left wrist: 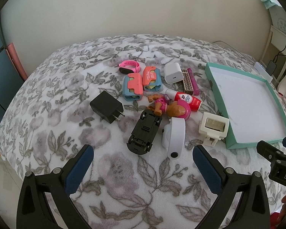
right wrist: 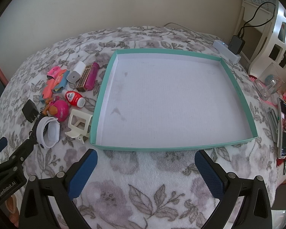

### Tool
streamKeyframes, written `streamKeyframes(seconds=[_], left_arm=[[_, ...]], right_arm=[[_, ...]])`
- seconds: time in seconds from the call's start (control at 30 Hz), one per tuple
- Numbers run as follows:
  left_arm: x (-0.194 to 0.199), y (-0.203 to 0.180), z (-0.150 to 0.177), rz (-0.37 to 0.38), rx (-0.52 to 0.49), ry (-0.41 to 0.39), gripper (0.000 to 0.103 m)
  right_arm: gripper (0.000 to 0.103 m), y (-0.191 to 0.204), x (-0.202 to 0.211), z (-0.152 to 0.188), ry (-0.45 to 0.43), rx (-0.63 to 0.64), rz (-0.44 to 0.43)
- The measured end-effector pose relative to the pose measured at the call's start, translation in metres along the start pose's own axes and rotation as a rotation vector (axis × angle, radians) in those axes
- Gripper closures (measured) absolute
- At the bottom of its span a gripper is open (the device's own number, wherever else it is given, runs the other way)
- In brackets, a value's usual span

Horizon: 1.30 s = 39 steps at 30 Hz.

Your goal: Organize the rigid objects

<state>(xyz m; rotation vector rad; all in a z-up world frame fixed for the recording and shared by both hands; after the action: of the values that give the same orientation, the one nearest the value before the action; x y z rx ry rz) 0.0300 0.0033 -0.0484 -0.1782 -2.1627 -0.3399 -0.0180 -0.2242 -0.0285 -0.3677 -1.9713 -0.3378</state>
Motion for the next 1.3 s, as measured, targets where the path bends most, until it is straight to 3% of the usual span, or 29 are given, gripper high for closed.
streamKeyframes(seconds=[0.33, 0.6, 0.83, 1.0, 1.3], left_arm=[[-0.004, 0.003, 0.001, 0.020, 0.018, 0.011, 0.000], [-0.008, 0.031, -0.009, -0.016, 0.057, -0.003, 0.000], [-0.018, 0.068, -0.021, -0.031, 0.105, 0.013, 0.000], [-0.033, 0.091, -0.025, -0.022, 0.145, 0.065, 0.000], [-0.066, 0.123, -0.036, -0.014, 0.228, 0.187, 0.000]], right_arm=[[0.000, 0.001, -0.003, 0.002, 0.007, 0.010, 0.000], [0.000, 0.023, 0.020, -0.017, -0.058, 0.043, -0.135], [0.000, 0.055, 0.016, -0.032, -0.031, 0.071, -0.200], [0.001, 0.083, 0.001, -0.034, 0.019, 0.098, -0.233], [0.016, 0.103, -0.030, -0.033, 0.101, 0.110, -0.249]])
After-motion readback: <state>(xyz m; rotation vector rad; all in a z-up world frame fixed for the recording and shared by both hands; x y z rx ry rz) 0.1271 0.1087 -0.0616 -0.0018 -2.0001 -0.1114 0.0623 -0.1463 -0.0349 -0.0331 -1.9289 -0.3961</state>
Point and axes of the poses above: each gripper's, at about its wrist camera, not at the fingertips, and x roughly against the way its jaws point, y to its left, z to its underside, the point moved 5 cm from there along -x, roughly the way its jaws point, and after that the axes turned 12 degrees about -x, right-handed, at the moved point
